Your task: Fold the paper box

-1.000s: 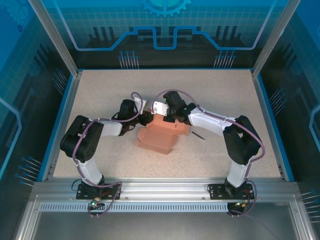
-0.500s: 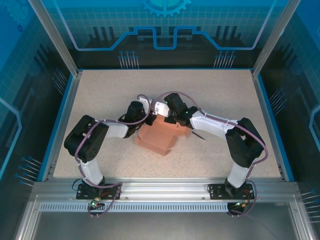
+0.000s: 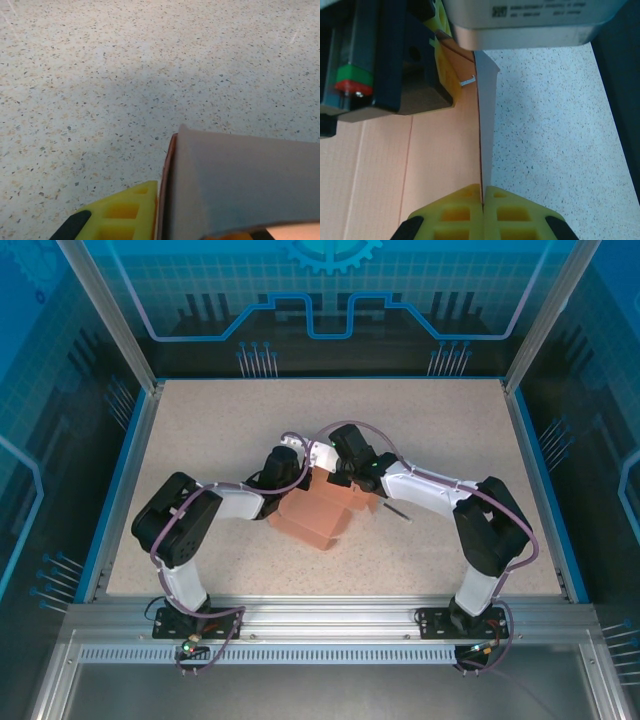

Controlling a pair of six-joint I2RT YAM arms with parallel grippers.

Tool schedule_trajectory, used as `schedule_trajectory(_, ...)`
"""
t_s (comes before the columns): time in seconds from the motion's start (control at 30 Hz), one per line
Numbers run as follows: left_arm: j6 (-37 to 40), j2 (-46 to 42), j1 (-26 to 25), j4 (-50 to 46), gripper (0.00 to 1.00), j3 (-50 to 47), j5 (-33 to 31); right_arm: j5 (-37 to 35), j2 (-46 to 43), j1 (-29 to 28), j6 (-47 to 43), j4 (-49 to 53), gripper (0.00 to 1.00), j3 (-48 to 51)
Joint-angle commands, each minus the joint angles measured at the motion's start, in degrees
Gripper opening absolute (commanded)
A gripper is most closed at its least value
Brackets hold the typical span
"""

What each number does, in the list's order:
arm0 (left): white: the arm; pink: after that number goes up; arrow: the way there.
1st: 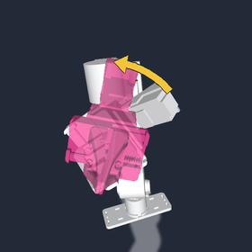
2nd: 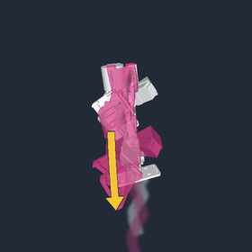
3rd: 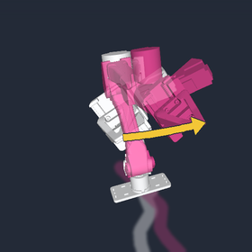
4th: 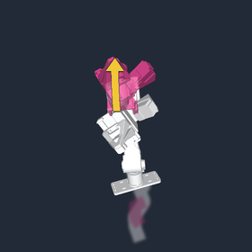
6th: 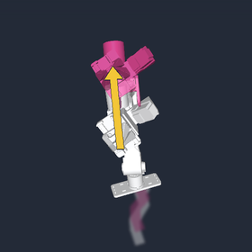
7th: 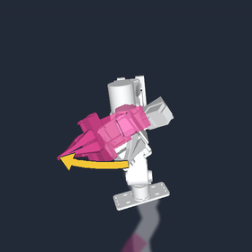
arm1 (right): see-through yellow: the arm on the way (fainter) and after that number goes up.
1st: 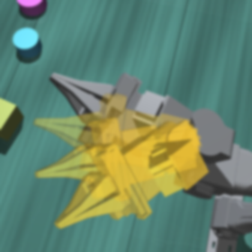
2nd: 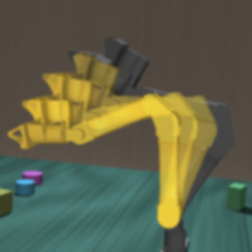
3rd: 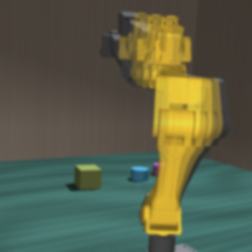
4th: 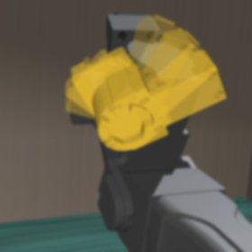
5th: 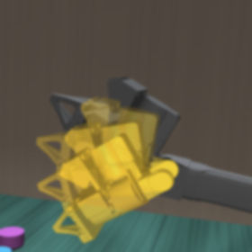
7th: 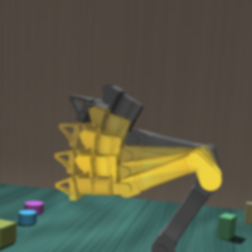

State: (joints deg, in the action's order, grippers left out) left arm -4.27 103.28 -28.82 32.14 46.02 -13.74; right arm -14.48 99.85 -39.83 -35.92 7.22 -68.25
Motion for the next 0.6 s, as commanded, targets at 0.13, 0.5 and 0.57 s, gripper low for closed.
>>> schedule_trajectory(0.13, -1.7, 2.7, 1.2, -4.5, 0.10, 2.0, -18.1, 6.3, -2.7, -1.5, 1.7, 2.8, 0.00, 1.6)
schedule_trajectory(0.5, -2.3, 3.7, 0.6, -4.3, 0.10, 2.5, -16.6, 8.0, -3.2, -0.5, 3.0, 1.8, 0.00, 1.9)
schedule_trajectory(0.57, -2.8, 3.1, 0.6, -3.4, 0.12, 1.9, -13.9, 7.6, -3.0, -0.4, 3.3, 1.7, 0.00, 1.7)
